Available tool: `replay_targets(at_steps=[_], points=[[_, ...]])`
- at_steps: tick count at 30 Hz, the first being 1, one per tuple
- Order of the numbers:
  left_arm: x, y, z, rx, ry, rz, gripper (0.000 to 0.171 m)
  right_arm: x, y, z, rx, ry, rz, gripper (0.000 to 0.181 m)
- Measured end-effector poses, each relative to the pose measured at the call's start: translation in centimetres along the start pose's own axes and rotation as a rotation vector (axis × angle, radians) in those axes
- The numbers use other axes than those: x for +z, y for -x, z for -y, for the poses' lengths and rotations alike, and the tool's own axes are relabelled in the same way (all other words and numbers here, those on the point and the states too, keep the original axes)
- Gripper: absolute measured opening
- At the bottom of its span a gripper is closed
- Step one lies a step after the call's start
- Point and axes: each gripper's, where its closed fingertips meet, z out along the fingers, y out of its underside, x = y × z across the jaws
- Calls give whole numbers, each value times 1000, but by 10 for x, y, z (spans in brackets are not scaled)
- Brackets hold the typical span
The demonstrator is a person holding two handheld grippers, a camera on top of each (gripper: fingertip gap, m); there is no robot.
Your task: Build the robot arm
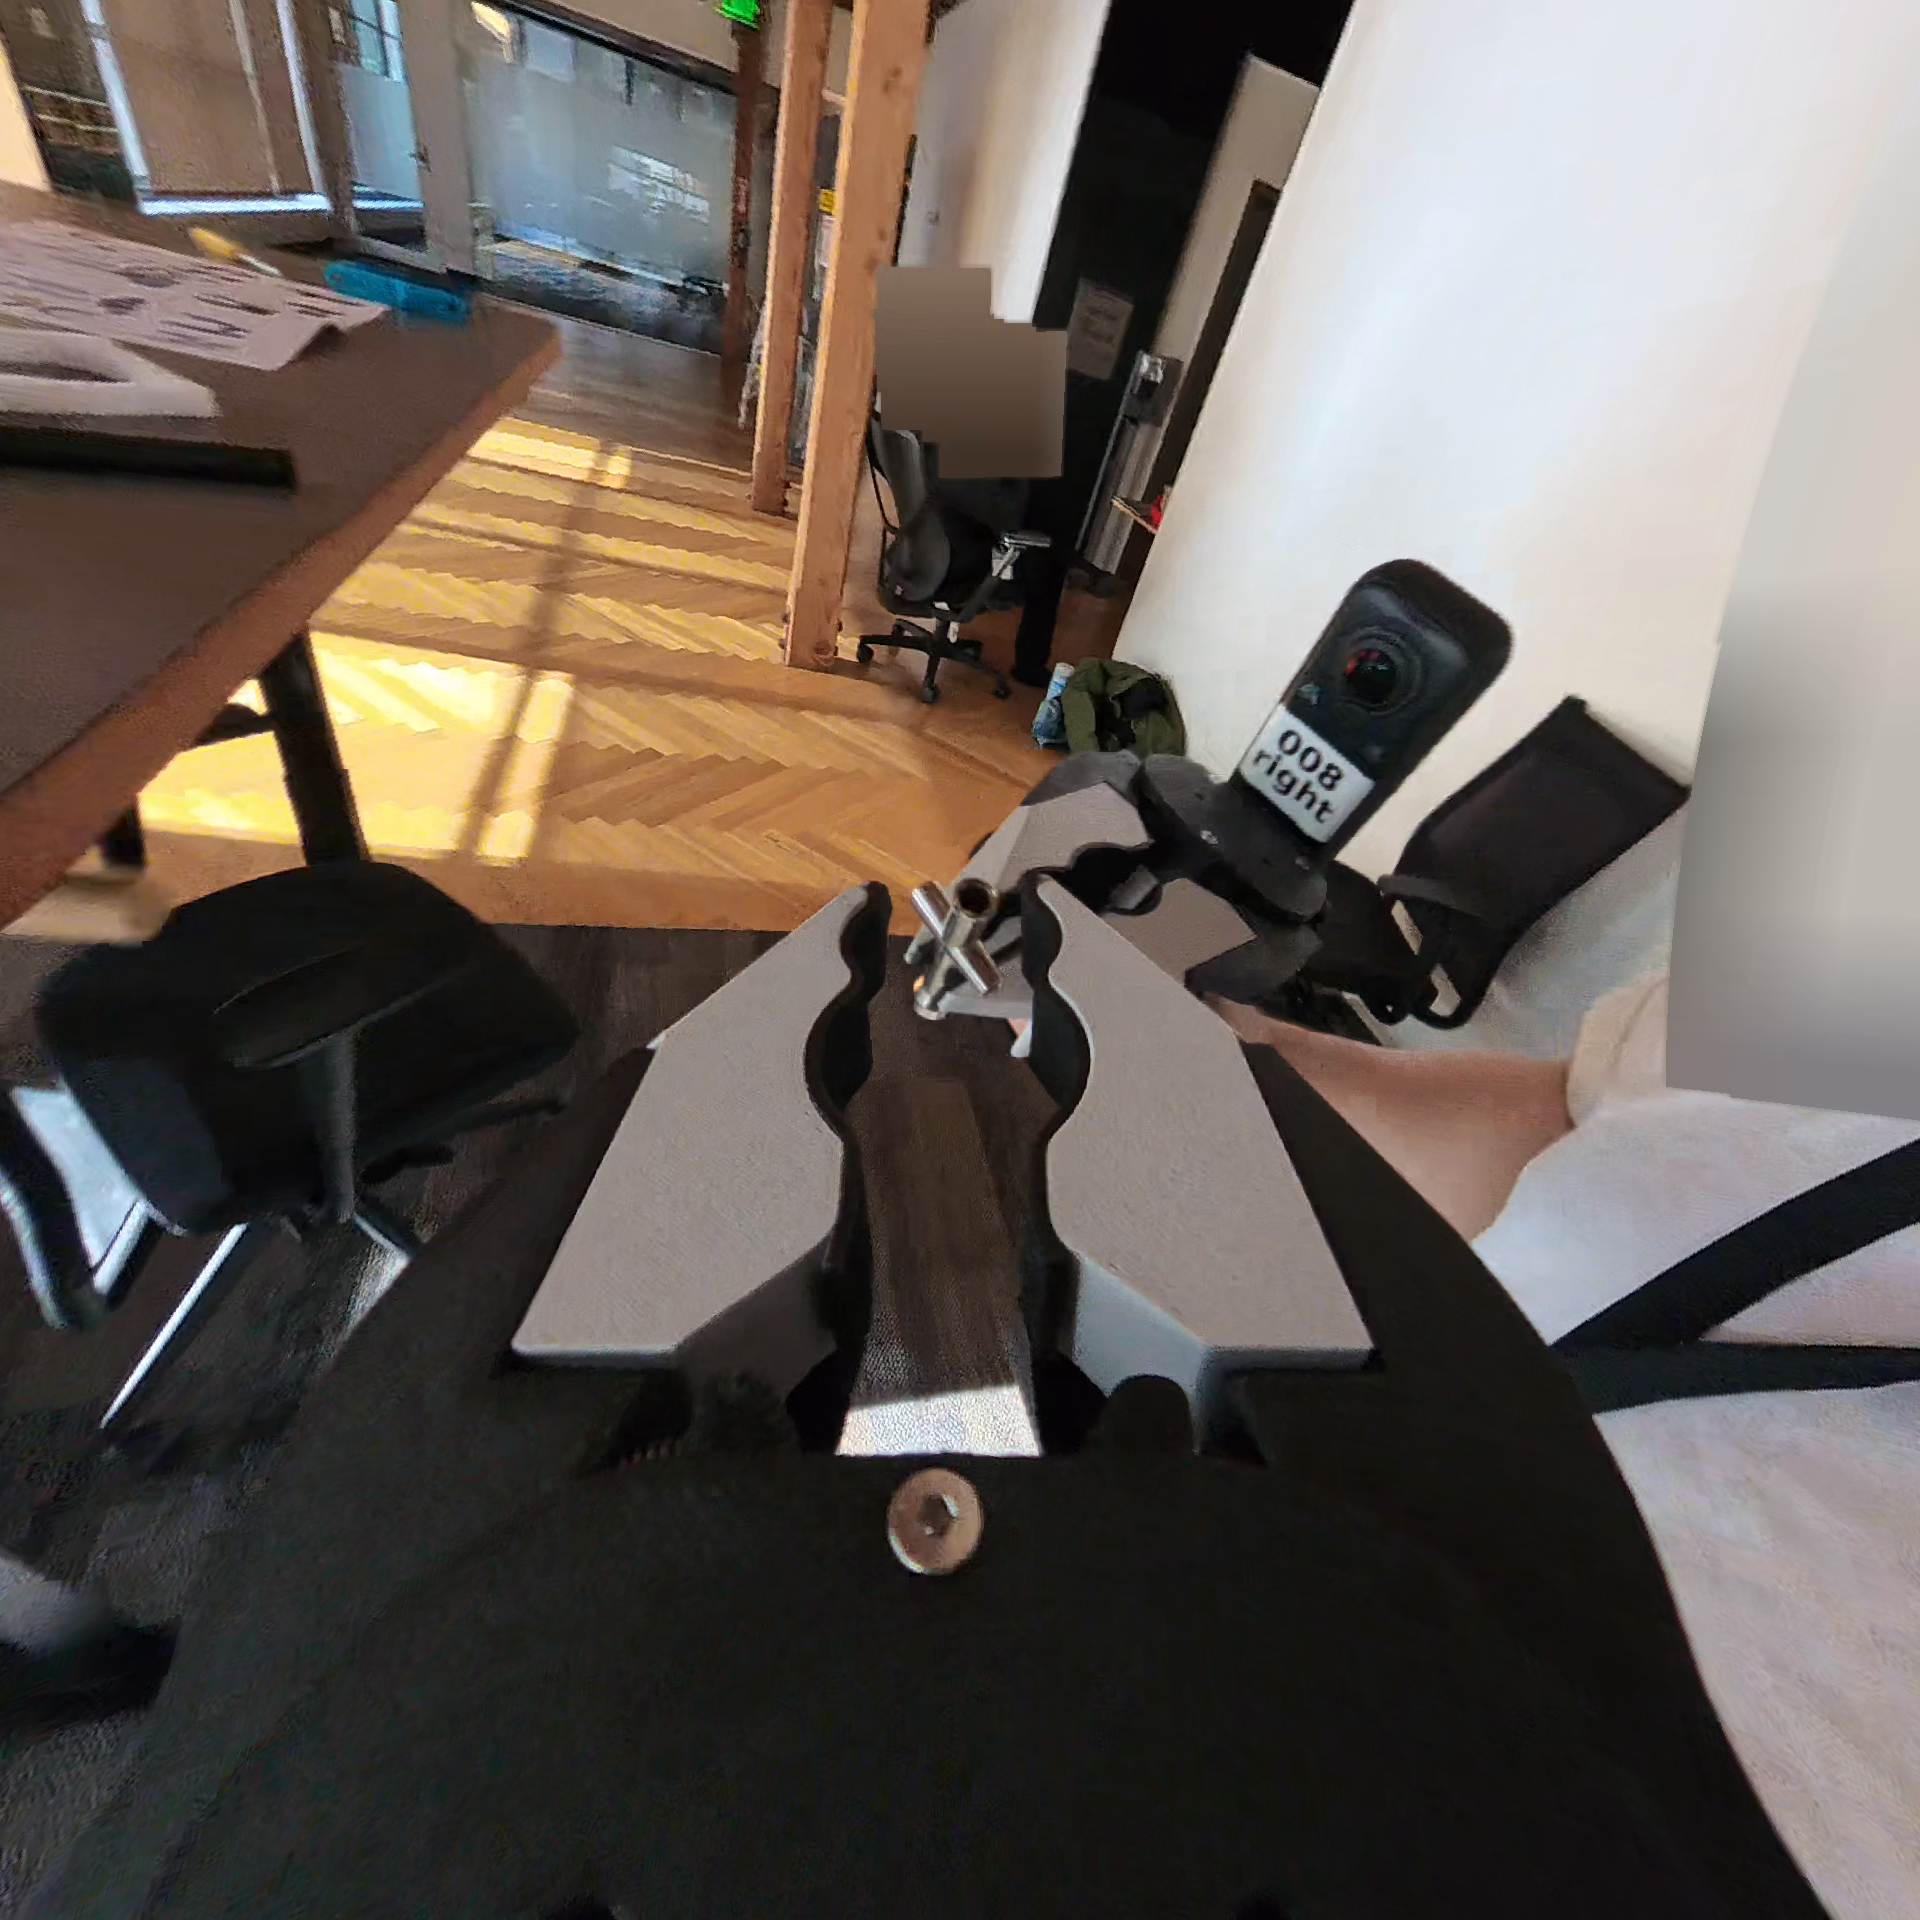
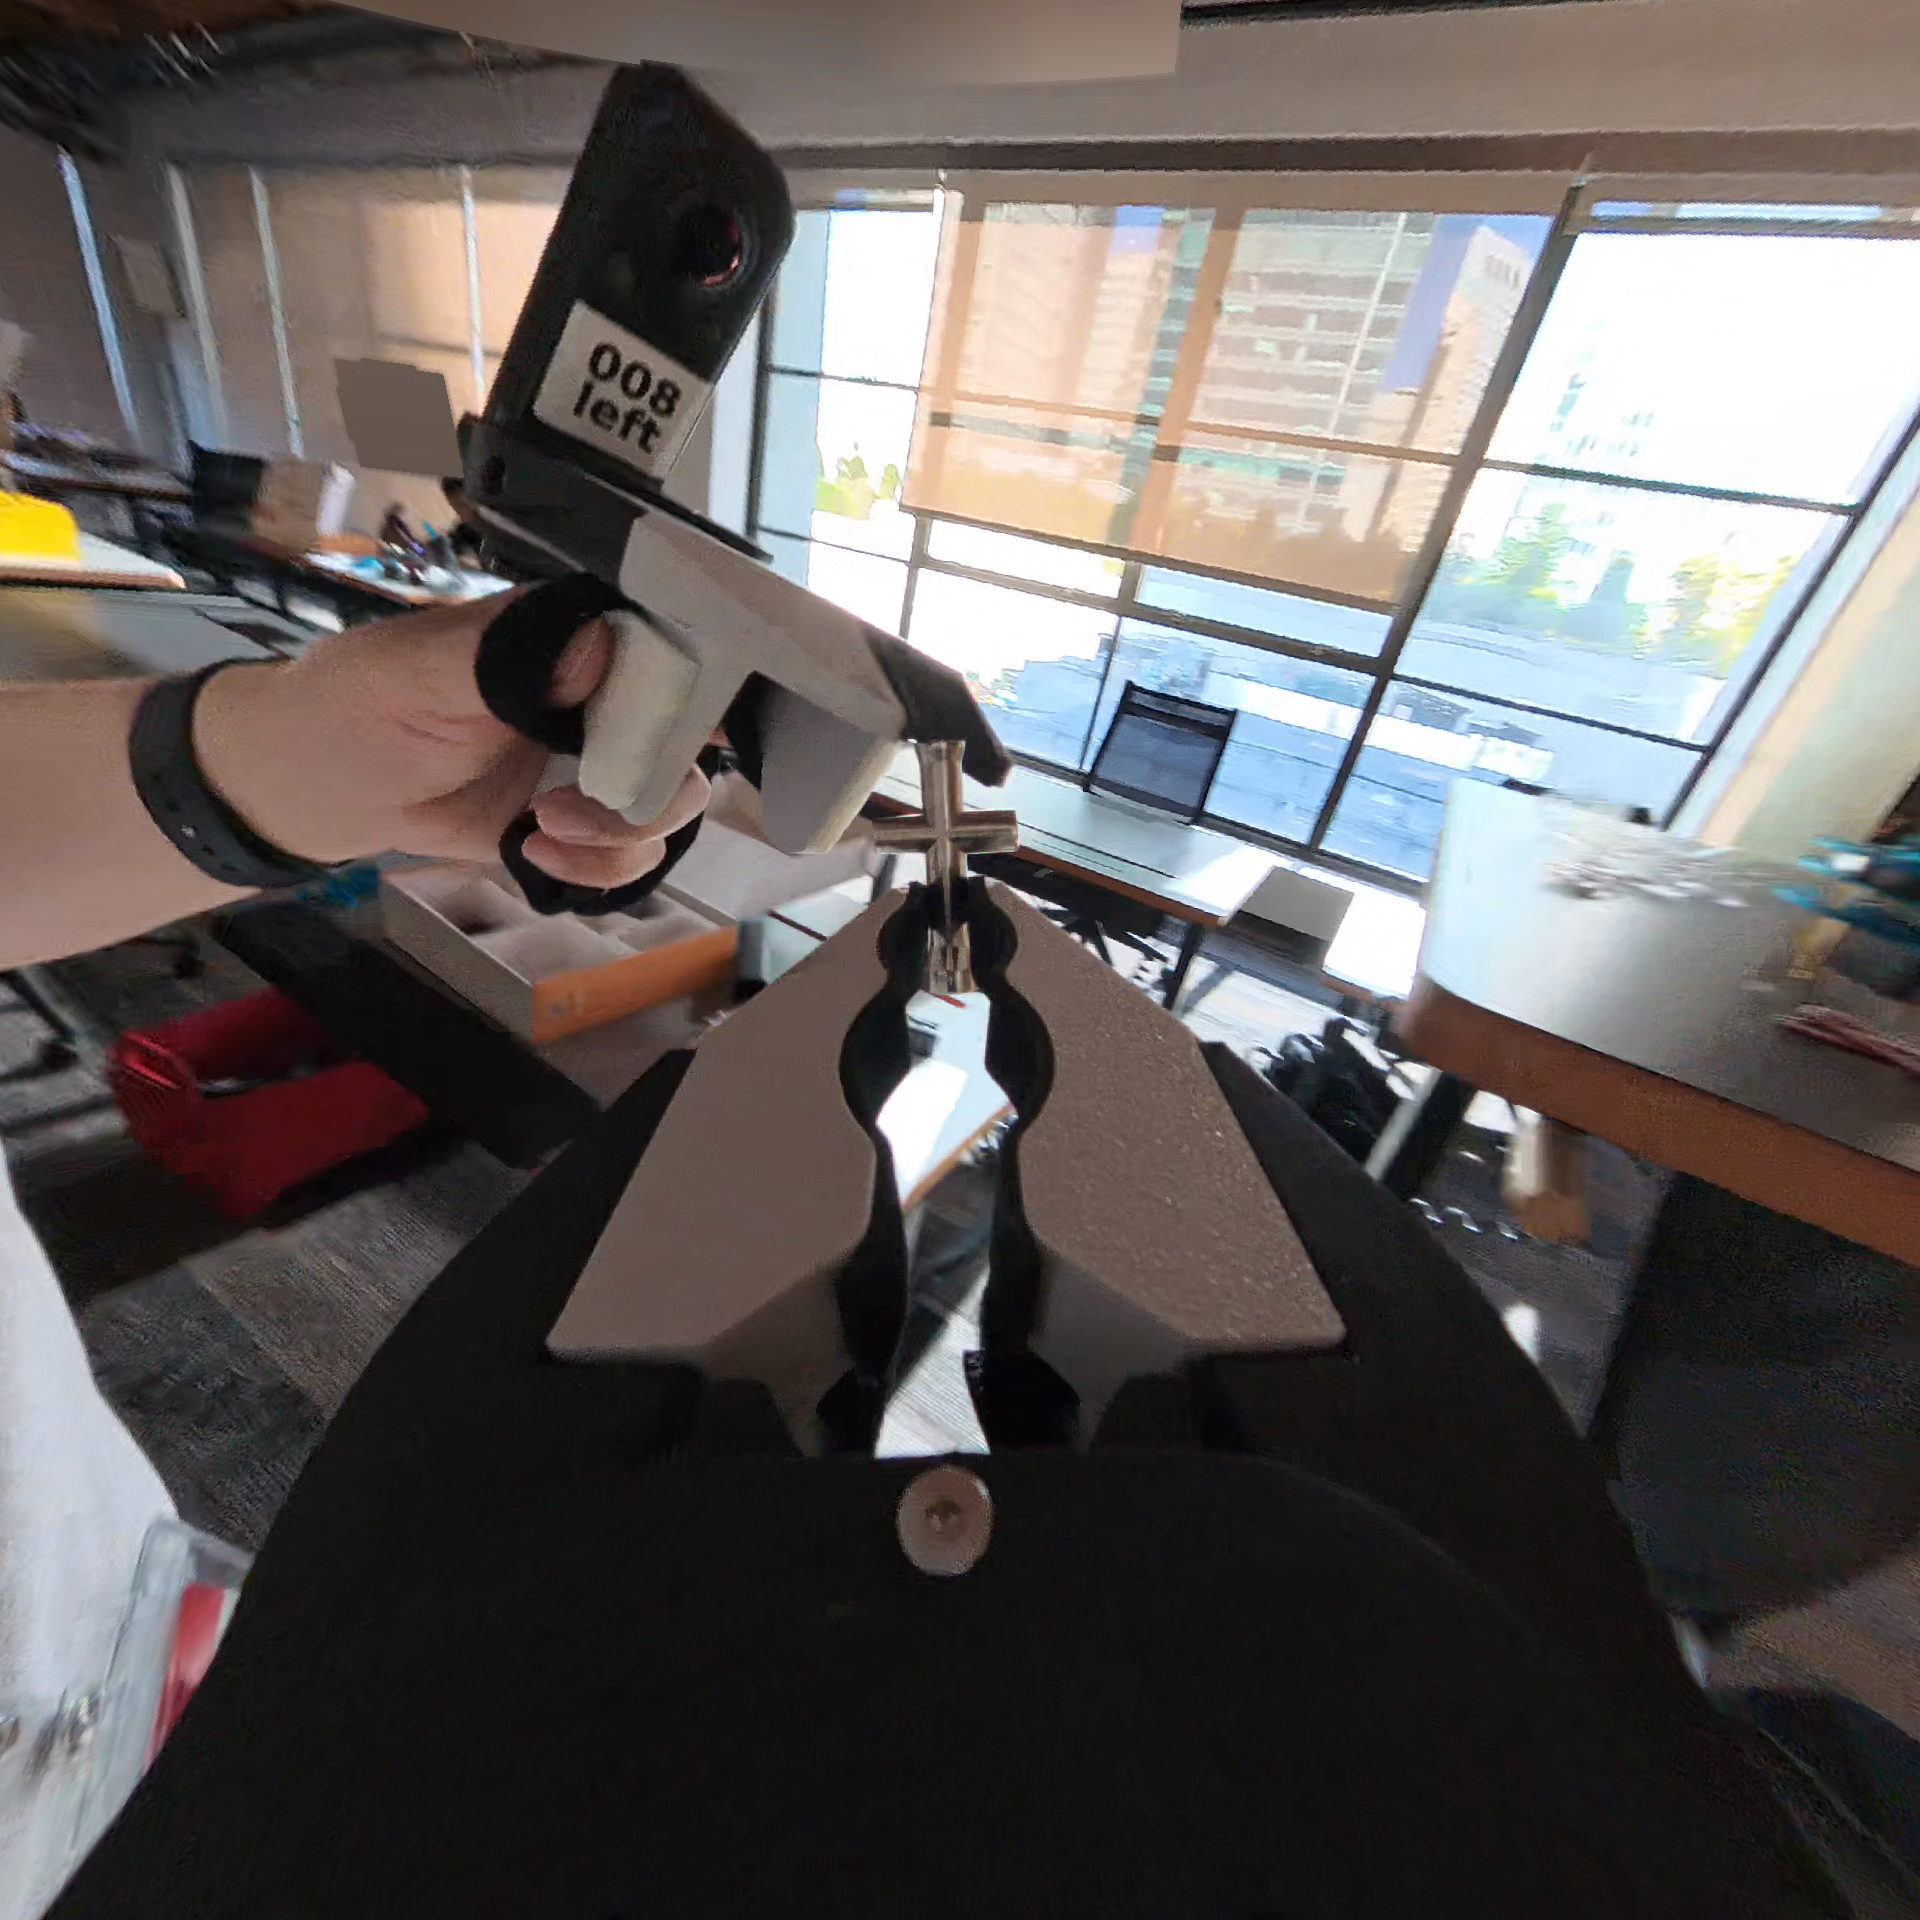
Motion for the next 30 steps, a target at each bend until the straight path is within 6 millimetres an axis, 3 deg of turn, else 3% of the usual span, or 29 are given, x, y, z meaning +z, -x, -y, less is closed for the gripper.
replay_targets(at_steps=[2,6,10,13,16,20,23,27,30], points=[[83,-13,3,38,40,-73,11,-63,-48,-1,-99,94,-92,6],[229,-31,21,72,3,-208,7,-182,-144,2,-196,260,-254,6],[342,-32,47,-36,4,-362,7,-262,-228,8,-170,250,-349,6],[405,-17,78,-182,32,-489,7,-294,-291,22,-129,128,-382,7],[459,8,113,-308,49,-592,6,-311,-355,38,-51,-21,-374,6],[525,53,158,-365,31,-678,6,-328,-441,55,-28,-161,-323,10],[574,93,194,-404,-32,-706,6,-348,-519,61,73,-212,-342,28],[642,134,224,-548,-73,-765,6,-382,-605,51,319,-287,-272,39],[699,163,229,-553,-78,-730,6,-400,-659,32,343,-277,-235,41]])
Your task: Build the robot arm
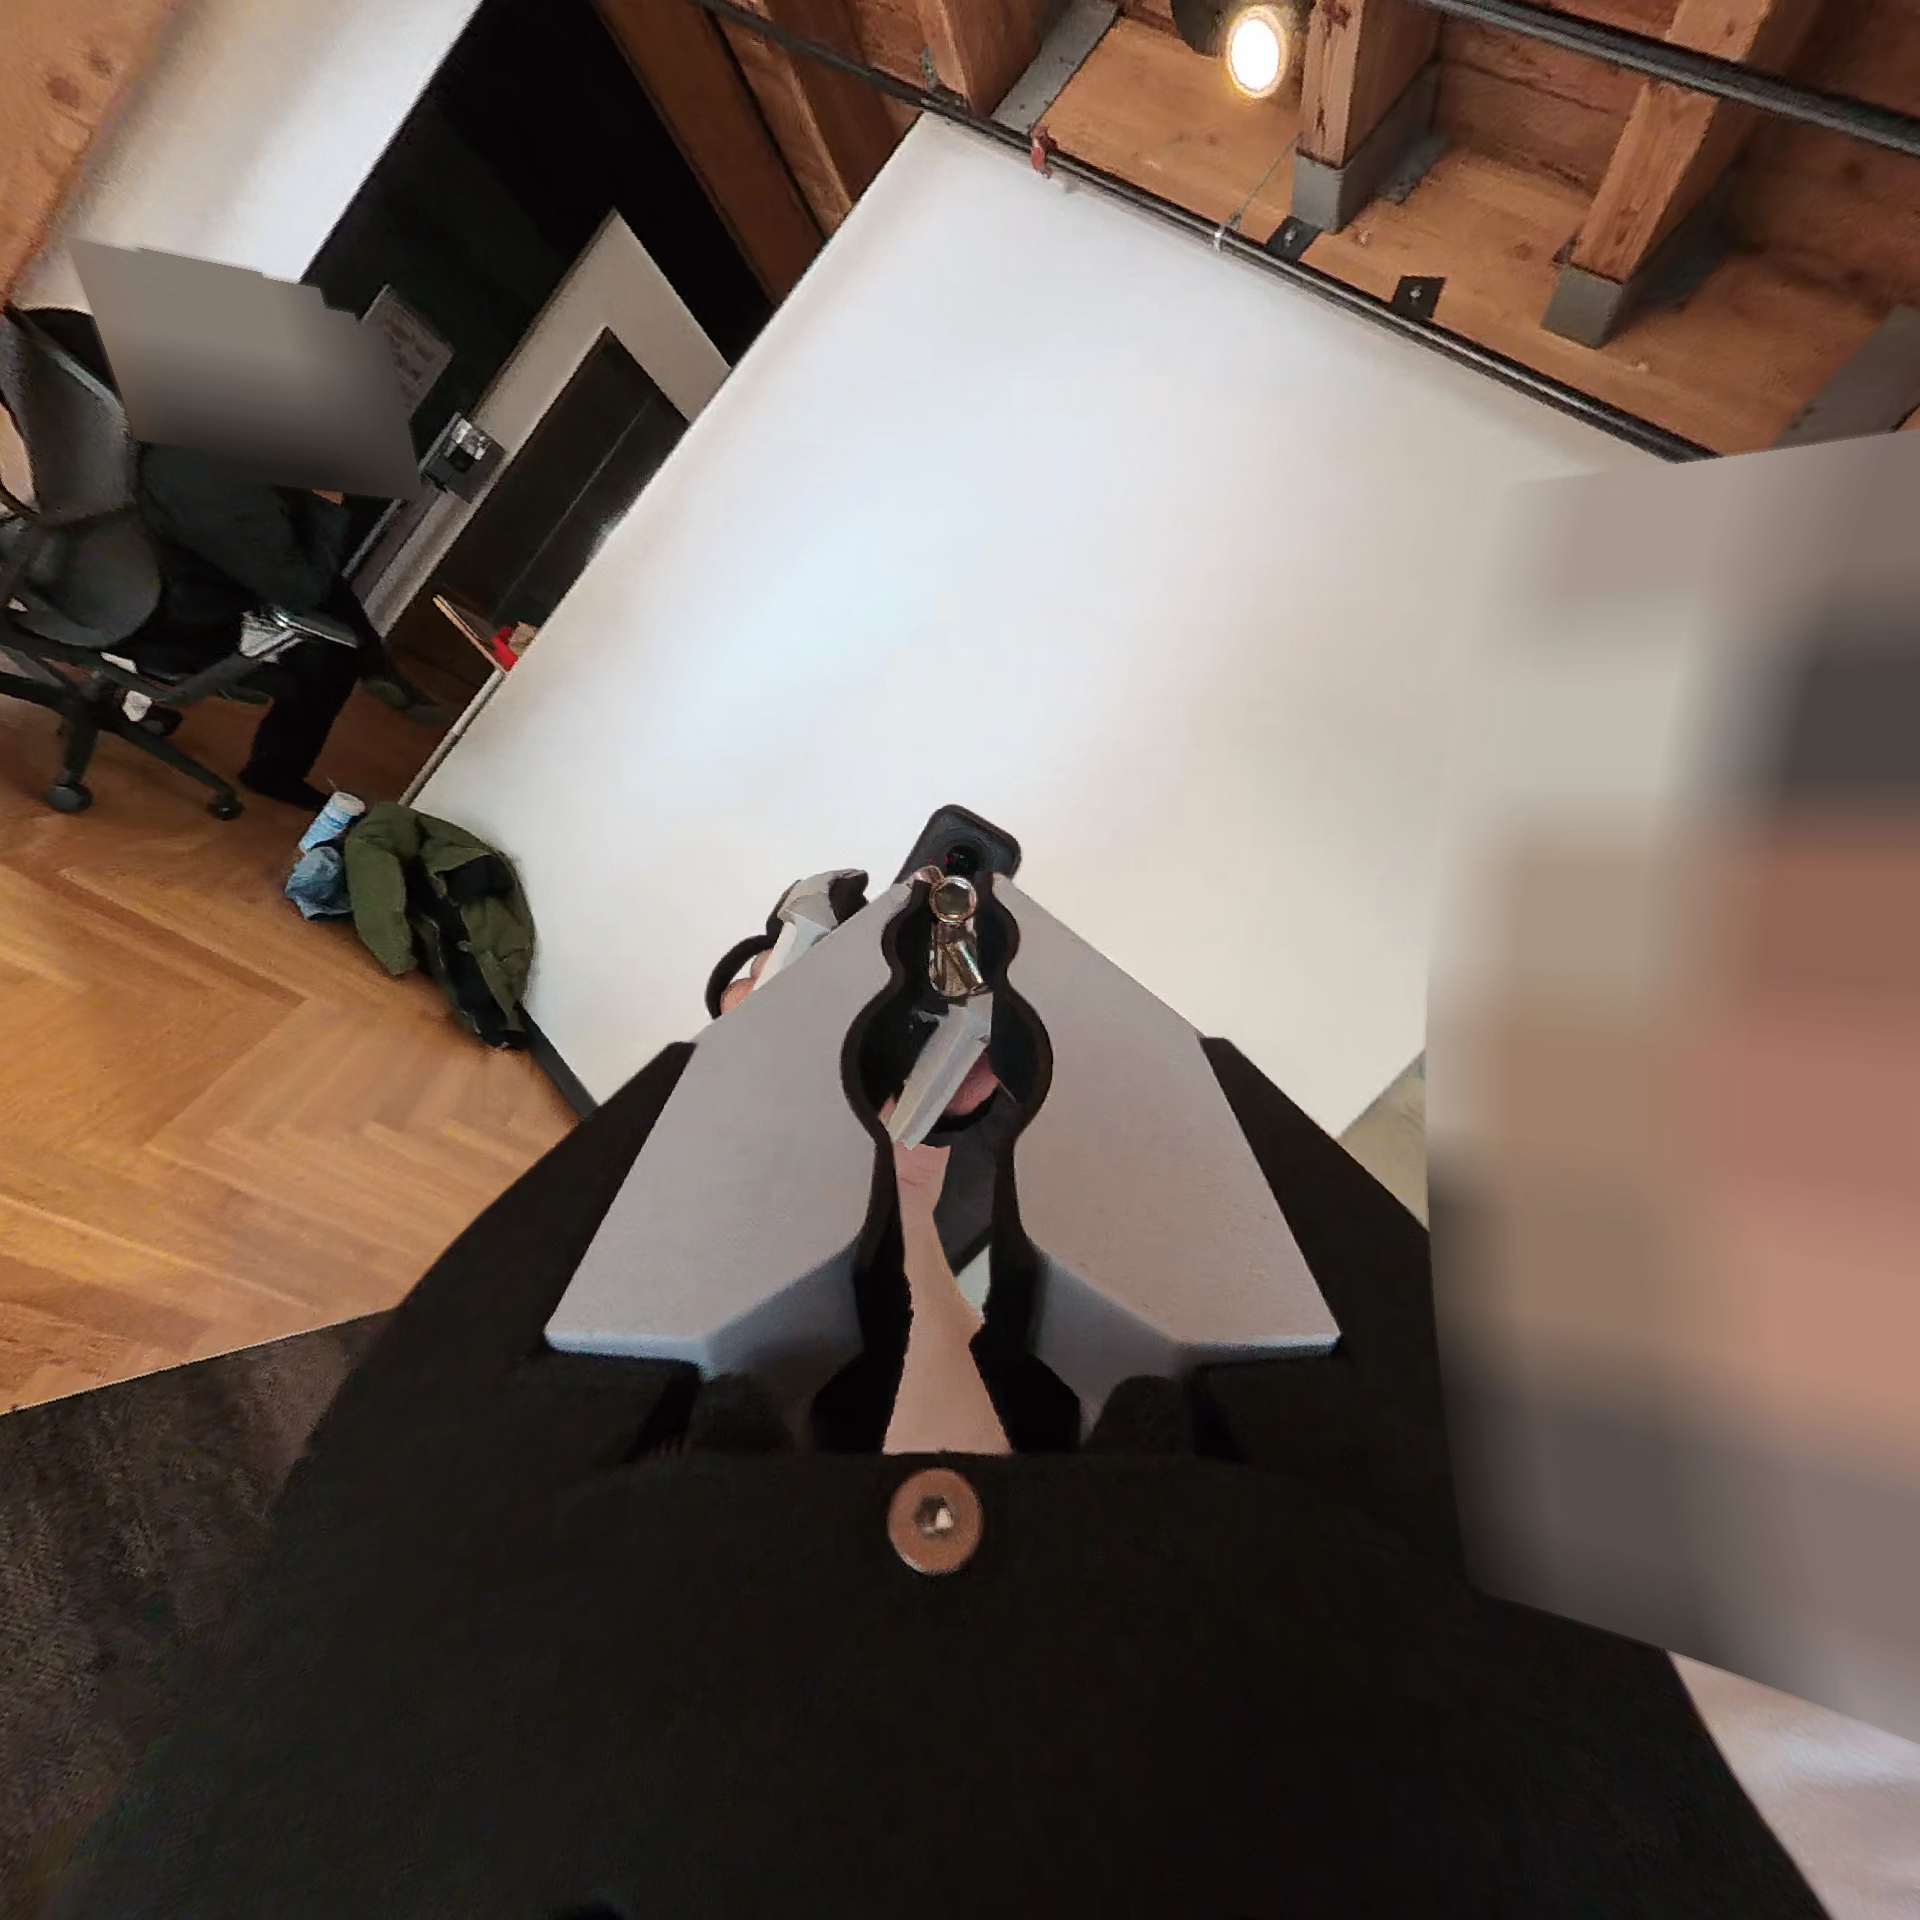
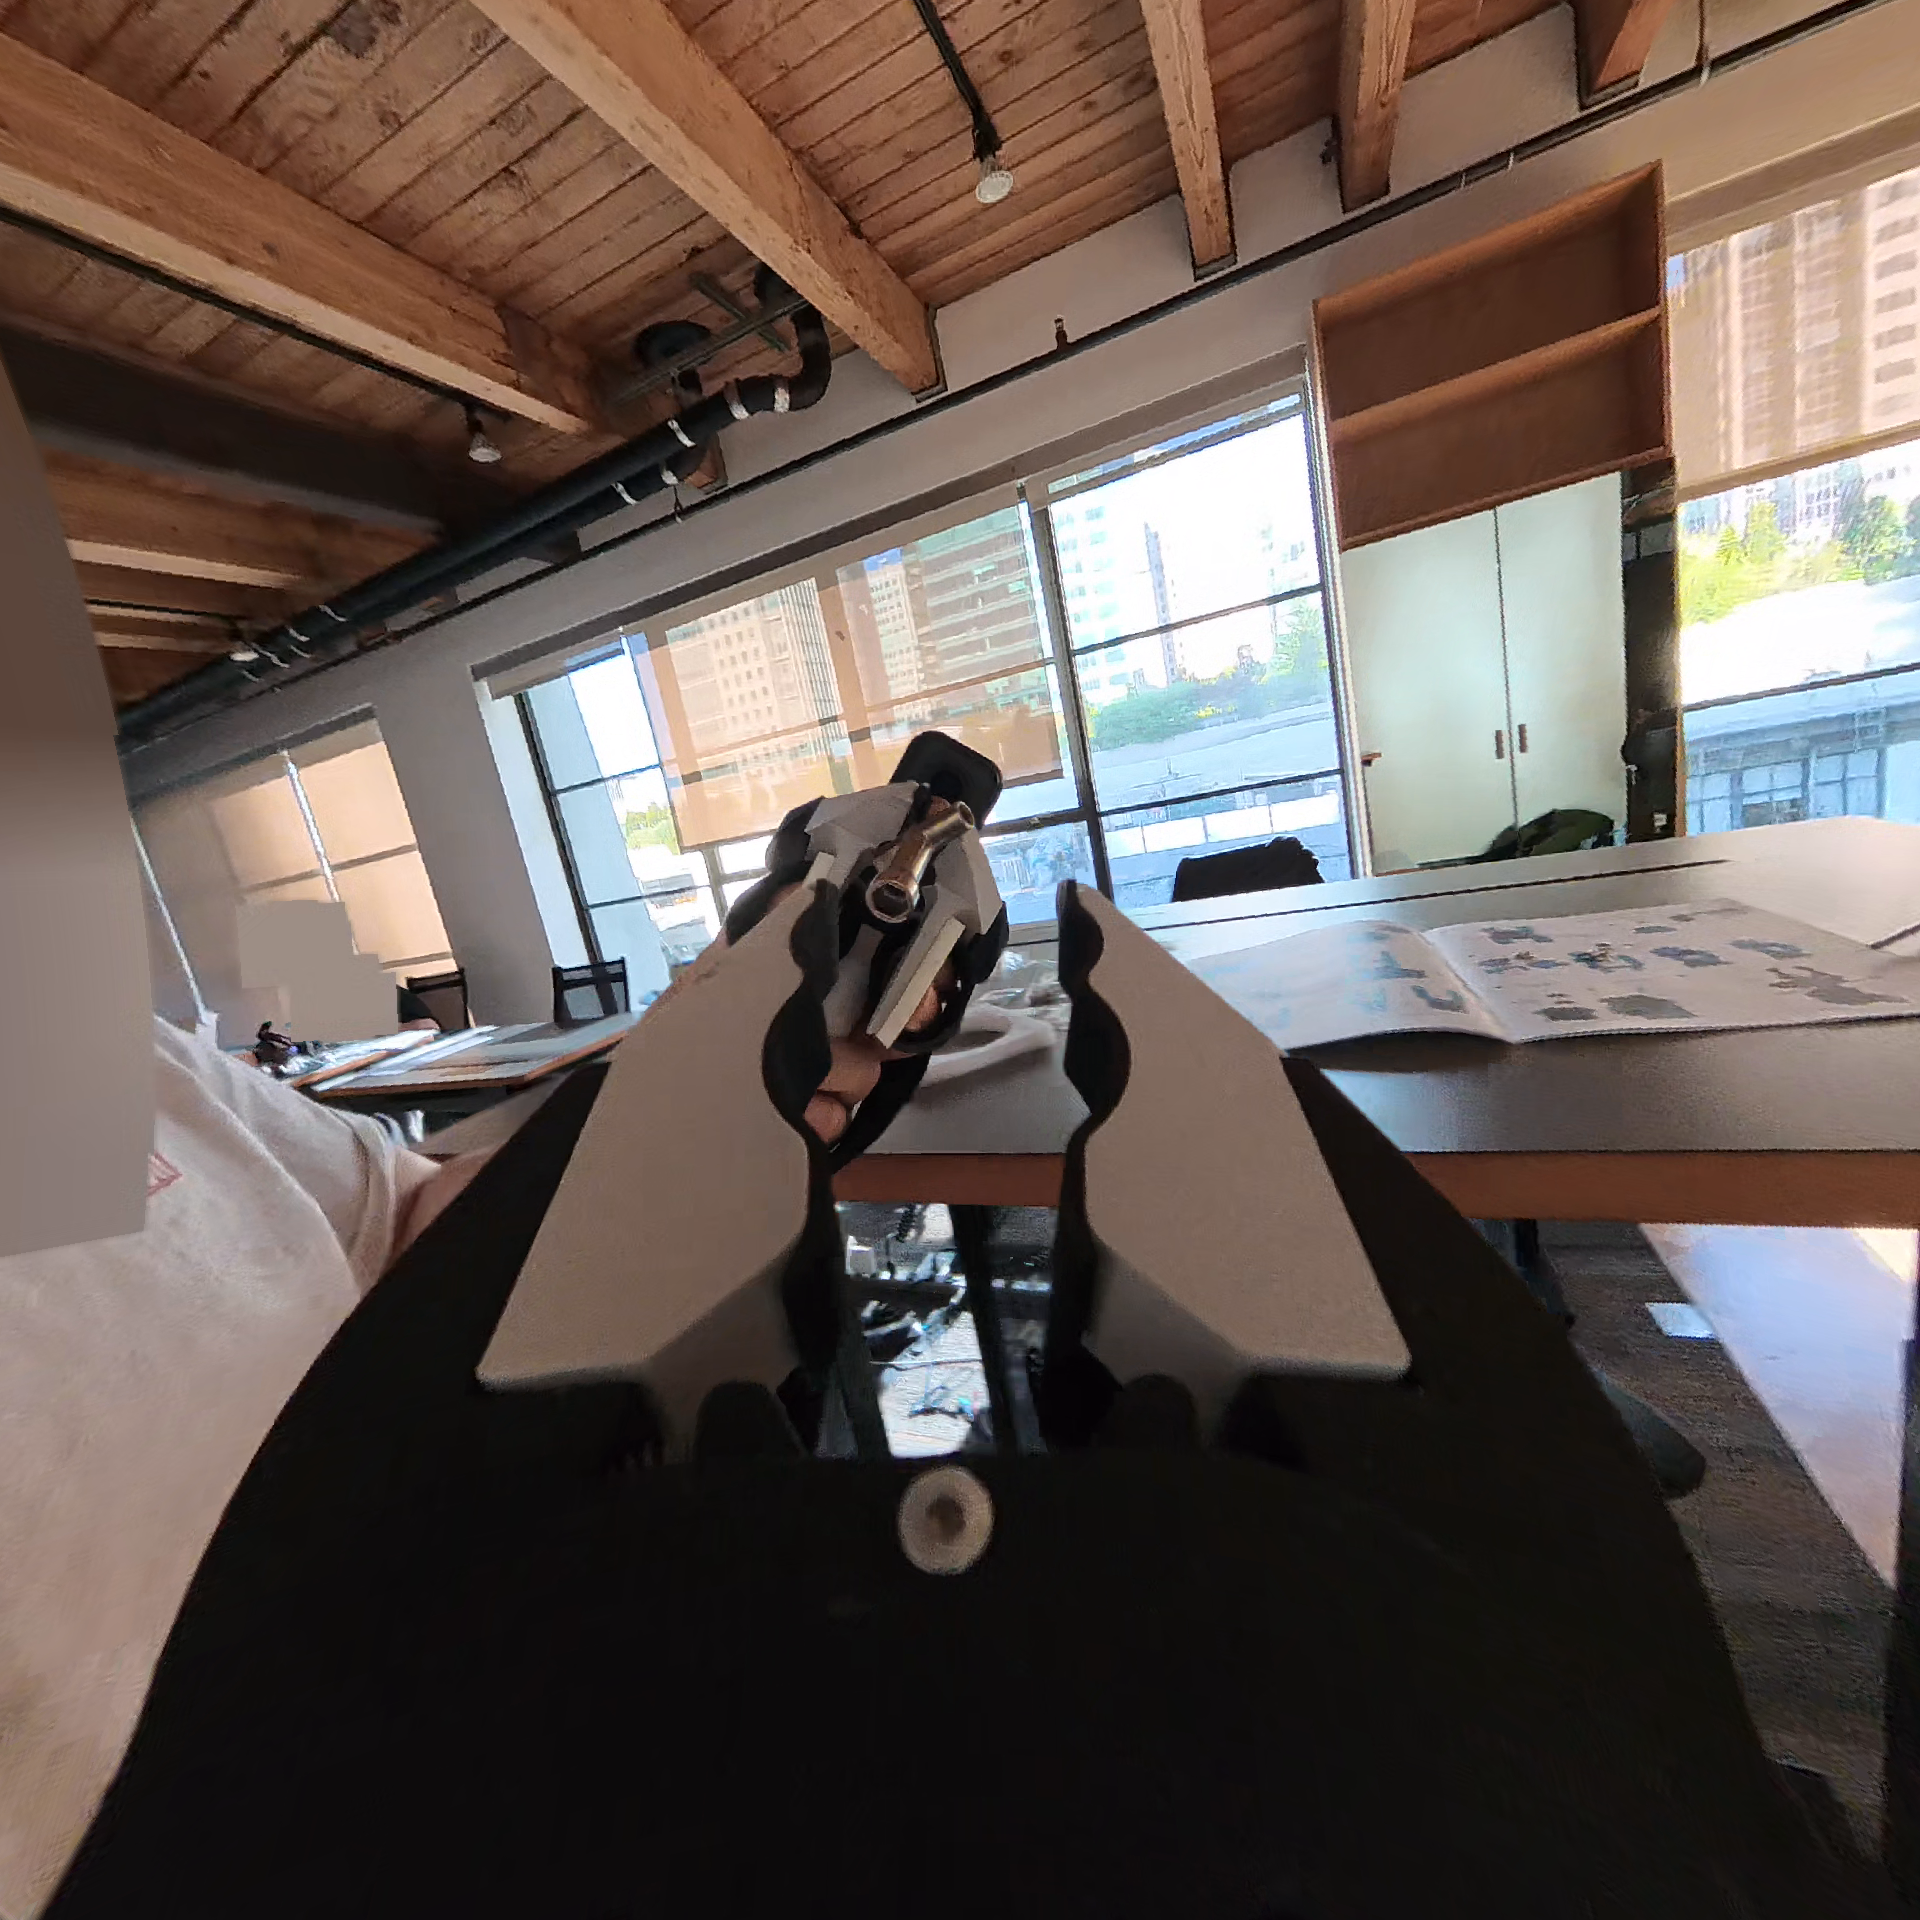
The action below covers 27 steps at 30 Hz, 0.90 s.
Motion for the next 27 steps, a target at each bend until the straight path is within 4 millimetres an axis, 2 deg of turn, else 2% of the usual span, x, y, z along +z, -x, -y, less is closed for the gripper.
replay_targets(at_steps=[4,5,7,8,11,14,17,20,24,27], points=[[39,67,28,22,-62,59,6,2,-74,-3,-152,108,-3,54],[49,84,35,30,-81,85,6,1,-90,-1,-167,129,12,50],[69,116,49,30,-123,140,6,-6,-126,9,-250,162,6,15],[79,129,56,17,-143,154,6,-11,-146,15,-299,188,-8,10],[109,165,76,-19,-188,173,6,-26,-192,30,-411,257,39,10],[132,197,94,-36,-243,187,7,-35,-233,42,-440,275,102,9],[143,229,110,-75,-278,205,7,-36,-269,50,-353,244,140,9],[146,263,125,-85,-282,261,6,-31,-308,44,-304,259,144,9],[140,306,149,-64,-264,336,6,-15,-357,34,-320,294,121,10],[129,337,168,-10,-236,410,6,4,-389,17,-361,344,130,10]])
